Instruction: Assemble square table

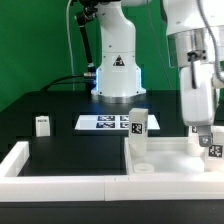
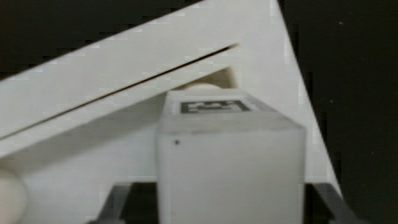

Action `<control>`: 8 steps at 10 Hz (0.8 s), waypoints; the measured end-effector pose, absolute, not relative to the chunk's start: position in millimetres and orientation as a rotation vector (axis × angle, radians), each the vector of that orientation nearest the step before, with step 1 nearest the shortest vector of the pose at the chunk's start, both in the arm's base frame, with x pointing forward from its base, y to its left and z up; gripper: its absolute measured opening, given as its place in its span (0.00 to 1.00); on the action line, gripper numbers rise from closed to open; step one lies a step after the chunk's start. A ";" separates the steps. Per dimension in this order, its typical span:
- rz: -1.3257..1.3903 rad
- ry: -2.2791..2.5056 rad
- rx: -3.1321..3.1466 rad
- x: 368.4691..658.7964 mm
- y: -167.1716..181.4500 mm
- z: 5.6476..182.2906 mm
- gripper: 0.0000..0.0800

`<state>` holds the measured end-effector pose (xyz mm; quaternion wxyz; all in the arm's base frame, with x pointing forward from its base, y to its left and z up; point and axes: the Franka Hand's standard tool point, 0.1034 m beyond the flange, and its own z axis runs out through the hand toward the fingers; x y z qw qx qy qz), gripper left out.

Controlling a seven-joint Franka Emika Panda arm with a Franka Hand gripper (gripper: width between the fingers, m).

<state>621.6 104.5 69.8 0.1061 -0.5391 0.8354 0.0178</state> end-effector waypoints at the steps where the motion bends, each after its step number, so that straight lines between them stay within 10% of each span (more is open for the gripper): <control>1: 0.071 2.522 -1.499 620.9 106.2 69.9 0.37; 4: 0.090 2.513 -1.533 620.5 106.9 70.0 0.37; 6: 0.053 2.272 -1.935 621.3 120.3 74.7 0.74; 8: -0.002 2.013 -2.210 624.6 126.4 77.1 0.80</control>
Offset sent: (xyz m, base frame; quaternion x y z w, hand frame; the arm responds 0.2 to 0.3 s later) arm 0.0000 0.0000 0.0000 0.0000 0.0000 -0.0650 0.9979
